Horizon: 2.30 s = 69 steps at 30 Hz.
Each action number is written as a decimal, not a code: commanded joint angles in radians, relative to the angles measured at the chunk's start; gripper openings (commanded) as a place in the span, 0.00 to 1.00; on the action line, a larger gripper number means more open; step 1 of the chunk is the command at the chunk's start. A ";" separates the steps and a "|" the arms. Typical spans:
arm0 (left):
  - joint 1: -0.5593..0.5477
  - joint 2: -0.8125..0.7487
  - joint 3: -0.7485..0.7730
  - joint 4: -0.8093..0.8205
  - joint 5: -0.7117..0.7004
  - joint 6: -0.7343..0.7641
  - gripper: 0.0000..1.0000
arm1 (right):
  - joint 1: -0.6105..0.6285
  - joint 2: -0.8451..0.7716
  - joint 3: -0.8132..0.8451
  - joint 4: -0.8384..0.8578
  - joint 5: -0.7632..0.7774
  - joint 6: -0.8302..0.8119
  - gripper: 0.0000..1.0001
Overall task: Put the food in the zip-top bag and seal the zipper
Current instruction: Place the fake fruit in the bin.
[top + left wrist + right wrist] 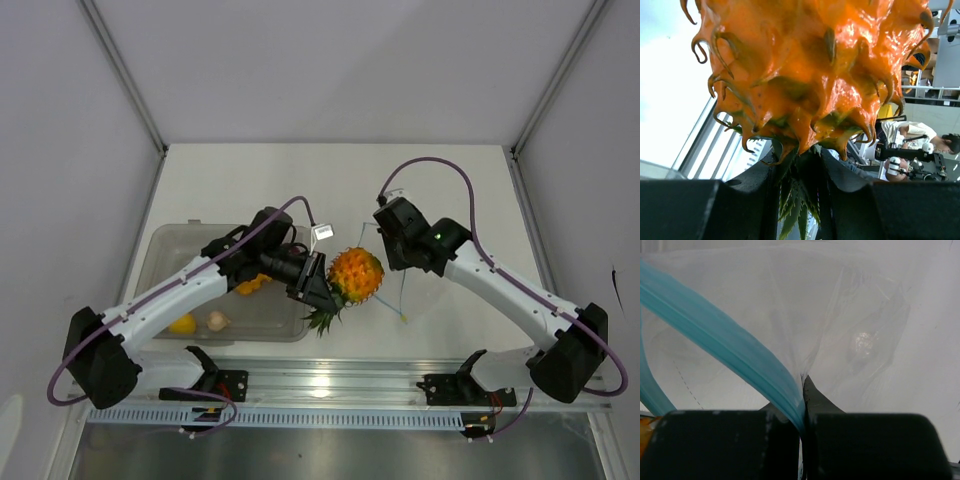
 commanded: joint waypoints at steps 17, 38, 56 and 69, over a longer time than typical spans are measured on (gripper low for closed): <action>-0.052 0.252 0.088 0.117 -0.074 -0.161 0.23 | 0.064 -0.109 -0.009 0.007 -0.031 0.021 0.00; -0.124 0.331 0.257 -0.106 -0.175 0.017 0.19 | 0.208 -0.101 0.078 0.054 0.004 -0.114 0.00; -0.070 0.139 -0.094 0.565 -0.086 -0.434 0.16 | 0.157 -0.139 -0.113 0.157 -0.493 -0.037 0.00; -0.070 0.150 -0.042 0.547 -0.083 -0.258 0.23 | -0.050 -0.167 -0.119 0.248 -0.882 0.171 0.00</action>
